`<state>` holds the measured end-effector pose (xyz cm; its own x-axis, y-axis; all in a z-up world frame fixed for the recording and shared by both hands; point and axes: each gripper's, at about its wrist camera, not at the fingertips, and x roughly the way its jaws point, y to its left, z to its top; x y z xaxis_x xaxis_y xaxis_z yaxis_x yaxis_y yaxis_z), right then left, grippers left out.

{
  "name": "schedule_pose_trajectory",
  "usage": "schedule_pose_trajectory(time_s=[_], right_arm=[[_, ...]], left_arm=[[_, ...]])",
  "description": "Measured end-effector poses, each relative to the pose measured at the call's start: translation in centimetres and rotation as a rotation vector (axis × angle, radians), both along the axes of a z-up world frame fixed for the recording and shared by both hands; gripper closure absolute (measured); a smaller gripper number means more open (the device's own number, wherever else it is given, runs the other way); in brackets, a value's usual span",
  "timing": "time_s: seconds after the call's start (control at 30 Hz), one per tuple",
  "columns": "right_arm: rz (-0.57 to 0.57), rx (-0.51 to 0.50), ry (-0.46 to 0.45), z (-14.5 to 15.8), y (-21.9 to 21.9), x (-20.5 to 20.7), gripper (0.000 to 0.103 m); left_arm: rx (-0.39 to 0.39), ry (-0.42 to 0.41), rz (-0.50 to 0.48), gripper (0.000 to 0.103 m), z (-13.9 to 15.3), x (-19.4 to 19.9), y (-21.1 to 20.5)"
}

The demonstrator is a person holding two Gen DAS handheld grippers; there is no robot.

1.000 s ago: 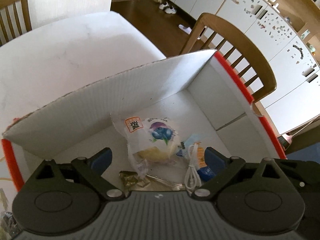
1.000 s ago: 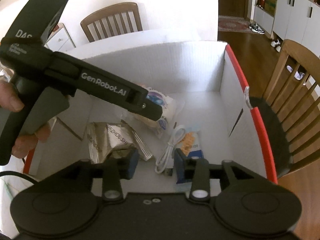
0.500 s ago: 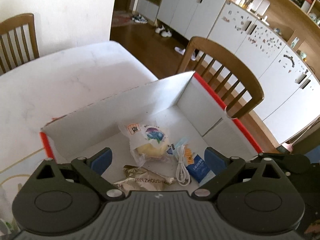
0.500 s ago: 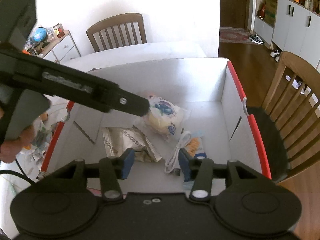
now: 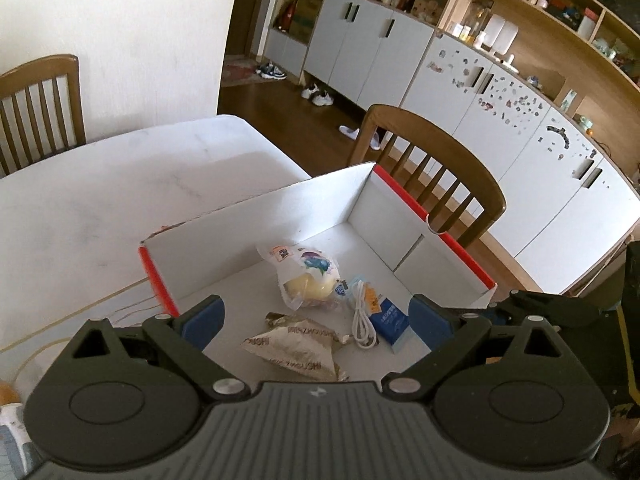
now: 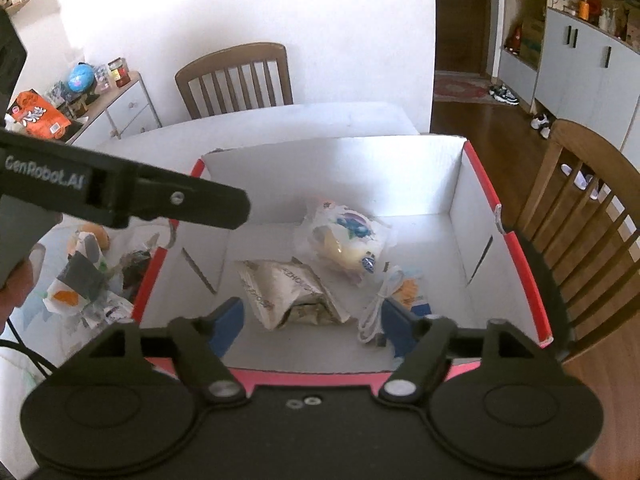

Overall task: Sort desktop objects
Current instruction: 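Withdraw both open tools from the red box back over the placemat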

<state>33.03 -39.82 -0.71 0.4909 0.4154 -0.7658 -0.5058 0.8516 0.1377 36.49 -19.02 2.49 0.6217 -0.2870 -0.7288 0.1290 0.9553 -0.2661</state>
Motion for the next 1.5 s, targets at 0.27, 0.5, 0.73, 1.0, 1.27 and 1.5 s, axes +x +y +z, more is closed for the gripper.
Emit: schedule_pose_trajectory(time_s=[0.27,0.5,0.73,1.0,1.27,1.5], right_arm=[[-0.047,0.016,-0.041,0.8,1.3,-2.3,0.014],[-0.085,0.033,-0.066,1.3,2.6,-4.4,0.012],[-0.118,0.045,-0.082,1.3,4.0,-6.6,0.01],[-0.139,0.057,-0.103,1.2,5.6,-8.9,0.008],[-0.127,0.051,-0.107,0.8,8.4,-11.0,0.008],[-0.086,0.04,-0.12,0.3,11.2,-12.6,0.008]], left_arm=[[0.008,-0.031,-0.025,0.004,0.4,-2.8,1.7],[0.0,-0.055,-0.054,0.004,0.7,-5.0,3.0],[-0.001,-0.076,-0.059,0.0,0.7,-7.3,4.5],[0.012,-0.082,-0.042,0.0,0.0,-10.5,7.0],[0.016,-0.086,0.002,0.0,-0.3,-13.3,10.1],[0.022,-0.084,0.048,0.0,-1.0,-14.9,12.8]])
